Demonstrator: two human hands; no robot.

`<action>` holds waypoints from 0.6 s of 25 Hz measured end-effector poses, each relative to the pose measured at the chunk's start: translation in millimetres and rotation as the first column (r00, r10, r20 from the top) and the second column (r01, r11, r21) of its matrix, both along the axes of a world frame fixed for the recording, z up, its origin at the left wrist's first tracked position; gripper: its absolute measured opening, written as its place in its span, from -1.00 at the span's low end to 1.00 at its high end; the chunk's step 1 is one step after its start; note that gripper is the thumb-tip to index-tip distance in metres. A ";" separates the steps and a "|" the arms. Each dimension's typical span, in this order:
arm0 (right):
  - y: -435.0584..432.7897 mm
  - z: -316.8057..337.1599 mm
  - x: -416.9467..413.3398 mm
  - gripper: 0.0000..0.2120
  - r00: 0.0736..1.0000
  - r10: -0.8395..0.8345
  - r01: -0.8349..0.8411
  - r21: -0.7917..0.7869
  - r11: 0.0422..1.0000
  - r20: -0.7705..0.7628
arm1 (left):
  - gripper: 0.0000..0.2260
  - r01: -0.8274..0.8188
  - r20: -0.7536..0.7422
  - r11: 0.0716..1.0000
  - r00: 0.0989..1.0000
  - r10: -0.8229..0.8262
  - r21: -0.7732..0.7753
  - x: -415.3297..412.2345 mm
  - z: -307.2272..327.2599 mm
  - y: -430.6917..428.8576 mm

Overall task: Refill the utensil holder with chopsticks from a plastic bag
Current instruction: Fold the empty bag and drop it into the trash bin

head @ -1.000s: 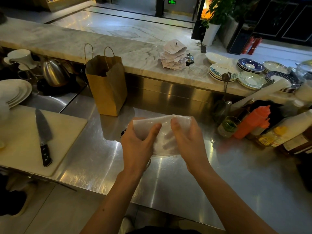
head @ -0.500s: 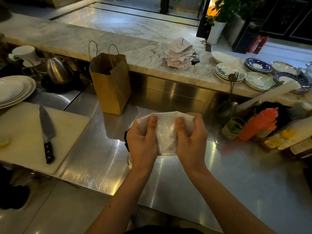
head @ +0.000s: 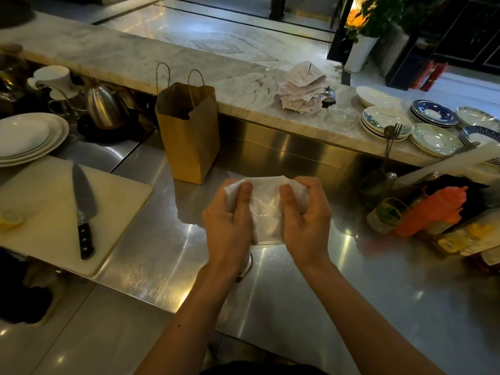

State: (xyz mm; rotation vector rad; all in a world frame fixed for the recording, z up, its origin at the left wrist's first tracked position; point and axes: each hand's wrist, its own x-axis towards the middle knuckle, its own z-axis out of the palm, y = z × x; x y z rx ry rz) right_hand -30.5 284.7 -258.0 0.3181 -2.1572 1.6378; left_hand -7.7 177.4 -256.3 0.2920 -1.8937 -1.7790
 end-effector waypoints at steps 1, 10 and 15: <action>-1.0 3.2 -3.7 -0.91 0.999 0.026 -0.026 -0.015 1.000 0.027 | -0.92 -0.001 0.017 1.000 1.000 0.000 0.011 -2.8 0.6 -7.5; -58.6 19.2 -21.7 -0.80 0.893 0.389 -0.341 -0.222 0.913 0.227 | -0.67 -0.085 0.047 0.994 0.995 0.088 -0.072 8.1 8.2 -99.8; -131.1 38.1 -10.7 -0.90 0.816 0.550 -0.514 -0.212 0.831 0.179 | -0.77 -0.190 0.025 0.981 0.981 0.191 -0.037 48.2 25.6 -163.1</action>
